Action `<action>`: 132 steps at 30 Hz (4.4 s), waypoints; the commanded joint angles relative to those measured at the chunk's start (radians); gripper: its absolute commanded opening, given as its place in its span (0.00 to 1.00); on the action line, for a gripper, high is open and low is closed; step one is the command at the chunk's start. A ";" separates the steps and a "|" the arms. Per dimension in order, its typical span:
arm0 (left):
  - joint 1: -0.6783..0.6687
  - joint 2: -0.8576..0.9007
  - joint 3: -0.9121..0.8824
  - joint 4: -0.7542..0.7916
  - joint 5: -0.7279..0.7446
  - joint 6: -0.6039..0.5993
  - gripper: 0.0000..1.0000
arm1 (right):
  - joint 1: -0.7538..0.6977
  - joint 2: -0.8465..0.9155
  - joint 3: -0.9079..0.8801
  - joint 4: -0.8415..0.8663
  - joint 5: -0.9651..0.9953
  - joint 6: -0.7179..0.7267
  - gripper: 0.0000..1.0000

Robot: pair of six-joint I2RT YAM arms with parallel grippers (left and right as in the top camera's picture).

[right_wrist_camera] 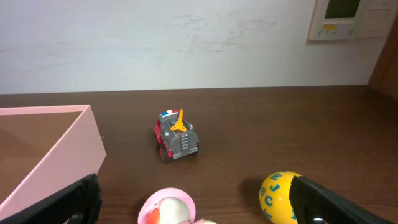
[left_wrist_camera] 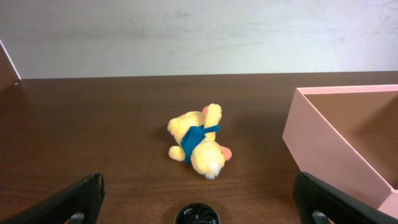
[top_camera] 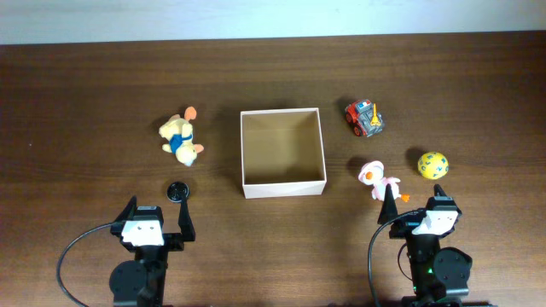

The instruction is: Pack container

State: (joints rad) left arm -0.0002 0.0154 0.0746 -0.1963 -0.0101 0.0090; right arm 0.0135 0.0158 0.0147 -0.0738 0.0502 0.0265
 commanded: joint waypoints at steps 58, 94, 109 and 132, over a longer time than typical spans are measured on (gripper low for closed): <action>0.005 -0.009 -0.017 0.006 0.014 0.023 0.99 | -0.008 0.031 0.136 0.193 0.119 0.007 0.98; 0.005 -0.009 -0.017 0.005 0.014 0.023 0.99 | -0.007 1.763 1.758 -0.844 0.003 0.003 0.99; 0.005 -0.009 -0.017 0.005 0.014 0.023 0.99 | -0.005 1.902 1.757 -0.897 -0.155 -0.240 0.99; 0.005 -0.009 -0.017 0.005 0.014 0.023 0.99 | 0.019 2.004 1.727 -0.898 -0.151 -0.393 0.99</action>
State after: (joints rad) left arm -0.0002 0.0128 0.0727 -0.1936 -0.0097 0.0120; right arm 0.0277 2.0243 1.7447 -0.9821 -0.0887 -0.3523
